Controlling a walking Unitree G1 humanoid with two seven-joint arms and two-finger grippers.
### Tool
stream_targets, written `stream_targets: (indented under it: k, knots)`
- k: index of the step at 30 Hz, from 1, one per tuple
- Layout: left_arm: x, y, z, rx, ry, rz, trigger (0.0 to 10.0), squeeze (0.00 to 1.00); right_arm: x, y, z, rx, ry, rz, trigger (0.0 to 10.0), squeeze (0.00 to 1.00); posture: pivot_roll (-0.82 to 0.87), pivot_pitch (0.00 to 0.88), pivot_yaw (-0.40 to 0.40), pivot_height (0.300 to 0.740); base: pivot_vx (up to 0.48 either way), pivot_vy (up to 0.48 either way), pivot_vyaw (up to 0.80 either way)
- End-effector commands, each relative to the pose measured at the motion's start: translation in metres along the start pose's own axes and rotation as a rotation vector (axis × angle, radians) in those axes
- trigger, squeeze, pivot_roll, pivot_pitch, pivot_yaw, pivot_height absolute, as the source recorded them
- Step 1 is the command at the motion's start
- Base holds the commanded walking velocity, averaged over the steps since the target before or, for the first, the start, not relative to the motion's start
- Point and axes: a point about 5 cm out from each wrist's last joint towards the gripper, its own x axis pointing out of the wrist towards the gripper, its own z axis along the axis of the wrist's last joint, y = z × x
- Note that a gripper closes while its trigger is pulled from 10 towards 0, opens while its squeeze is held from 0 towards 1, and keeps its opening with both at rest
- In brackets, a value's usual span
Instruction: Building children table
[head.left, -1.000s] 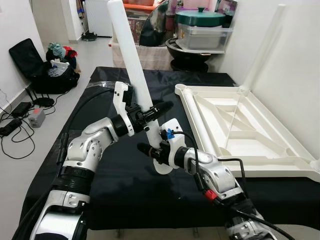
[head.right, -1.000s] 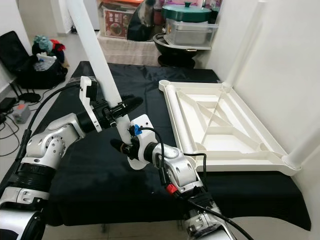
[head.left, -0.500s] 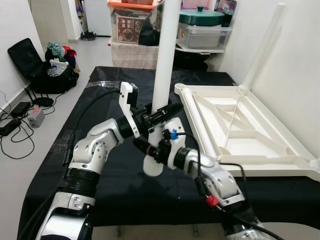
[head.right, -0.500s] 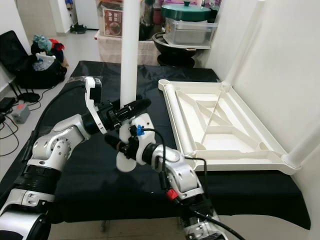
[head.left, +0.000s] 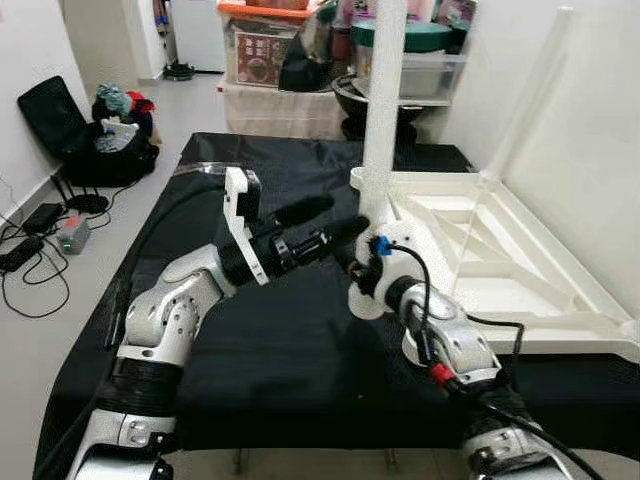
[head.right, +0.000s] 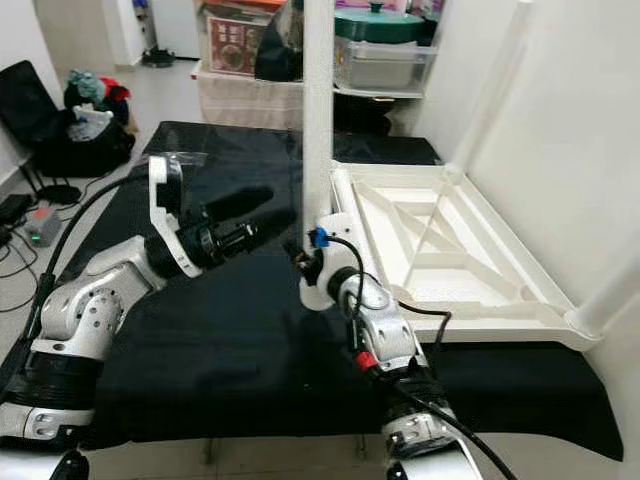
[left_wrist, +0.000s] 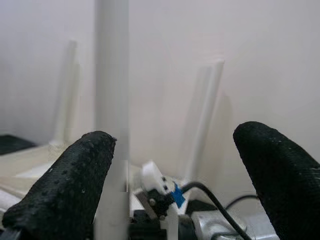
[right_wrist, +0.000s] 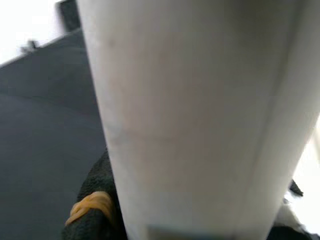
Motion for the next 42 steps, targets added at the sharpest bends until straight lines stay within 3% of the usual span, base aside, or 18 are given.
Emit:
stream_targets:
  k: [1, 4, 6, 7, 8, 9, 11, 12, 13, 14, 15, 16, 17, 19, 20, 25, 28, 42]
  knots:
    - [-0.005, 0.0, 0.005, -0.001, -0.021, 0.018, 10.0, 1.0, -0.002, -0.014, 0.006, -0.003, -0.033, -0.061, 0.0, 0.0, 0.06, 0.0, -0.077, 0.74, 0.0, 0.0, 0.0]
    - [-0.015, -0.002, 0.015, 0.005, -0.067, 0.042, 10.0, 0.97, -0.008, -0.043, 0.006, 0.005, -0.047, -0.185, 0.0, 0.0, 0.06, 0.0, -0.082, 0.74, 0.0, 0.0, 0.0]
    - [-0.015, -0.002, 0.015, 0.005, -0.067, 0.042, 10.0, 0.97, -0.008, -0.043, 0.006, 0.005, -0.047, -0.185, 0.0, 0.0, 0.06, 0.0, -0.082, 0.74, 0.0, 0.0, 0.0]
    - [-0.021, 0.0, 0.016, 0.015, -0.073, 0.083, 10.0, 0.4, -0.012, -0.057, 0.007, 0.022, -0.061, -0.244, 0.0, 0.0, 0.07, 0.0, -0.085, 0.74, 0.0, 0.0, 0.0]
    - [-0.021, 0.0, 0.016, 0.015, -0.073, 0.083, 10.0, 0.4, -0.012, -0.057, 0.007, 0.022, -0.061, -0.244, 0.0, 0.0, 0.07, 0.0, -0.085, 0.74, 0.0, 0.0, 0.0]
    - [-0.027, 0.007, 0.013, 0.039, -0.065, 0.162, 10.0, 0.0, -0.017, -0.068, 0.008, 0.032, -0.079, -0.289, 0.0, 0.0, 0.07, 0.0, -0.084, 0.74, 0.0, 0.0, 0.0]
    - [-0.027, 0.007, 0.013, 0.039, -0.065, 0.162, 10.0, 0.0, -0.017, -0.068, 0.008, 0.032, -0.079, -0.289, 0.0, 0.0, 0.07, 0.0, -0.084, 0.74, 0.0, 0.0, 0.0]
    - [-0.036, 0.018, 0.008, 0.053, -0.04, 0.275, 10.0, 0.0, -0.022, -0.077, 0.009, 0.044, -0.106, -0.327, 0.0, 0.0, 0.07, 0.0, -0.085, 0.74, 0.0, 0.0, 0.0]
    - [-0.036, 0.018, 0.008, 0.053, -0.04, 0.275, 10.0, 0.0, -0.022, -0.077, 0.009, 0.044, -0.106, -0.327, 0.0, 0.0, 0.07, 0.0, -0.085, 0.74, 0.0, 0.0, 0.0]
    - [-0.048, 0.029, -0.004, 0.077, 0.02, 0.405, 10.0, 0.0, -0.028, -0.082, 0.008, 0.059, -0.139, -0.347, 0.0, 0.0, 0.06, 0.0, -0.082, 0.74, 0.0, 0.0, 0.0]
    - [-0.048, 0.029, -0.004, 0.077, 0.02, 0.405, 10.0, 0.0, -0.028, -0.082, 0.008, 0.059, -0.139, -0.347, 0.0, 0.0, 0.06, 0.0, -0.082, 0.74, 0.0, 0.0, 0.0]
    - [-0.059, 0.036, -0.014, 0.087, 0.067, 0.503, 10.0, 0.0, -0.033, -0.082, 0.005, 0.07, -0.165, -0.343, 0.0, 0.0, 0.06, 0.0, -0.079, 0.74, 0.0, 0.0, 0.0]
    - [-0.067, 0.041, -0.02, 0.092, 0.102, 0.575, 10.0, 0.0, -0.038, -0.076, 0.0, 0.086, -0.192, -0.309, 0.0, 0.0, 0.06, 0.0, -0.076, 0.74, 0.0, 0.0, 0.0]
    - [-0.067, 0.041, -0.02, 0.092, 0.102, 0.575, 10.0, 0.0, -0.038, -0.076, 0.0, 0.086, -0.192, -0.309, 0.0, 0.0, 0.06, 0.0, -0.076, 0.74, 0.0, 0.0, 0.0]
    - [-0.078, 0.046, -0.026, 0.085, 0.133, 0.657, 10.0, 0.0, -0.044, -0.061, -0.008, 0.105, -0.217, -0.199, 0.0, 0.0, 0.06, 0.0, -0.069, 0.74, 0.0, 0.0, 0.0]
    - [-0.081, 0.048, -0.027, 0.079, 0.142, 0.686, 10.0, 0.0, -0.046, -0.054, -0.011, 0.109, -0.222, -0.142, 0.0, 0.0, 0.06, 0.0, -0.067, 0.74, 0.0, 0.0, 0.0]
    - [-0.09, 0.05, -0.031, 0.071, 0.174, 0.737, 10.0, 0.0, -0.057, -0.042, -0.02, 0.079, -0.216, 0.032, 0.0, 0.0, 0.06, 0.0, -0.068, 0.74, 0.0, 0.0, 0.0]
    - [-0.097, 0.051, -0.03, 0.085, 0.169, 0.798, 10.0, 0.0, -0.061, -0.054, -0.026, 0.049, -0.217, 0.085, 0.0, 0.0, 0.09, 0.0, -0.08, 0.74, 0.0, 0.0, 0.0]
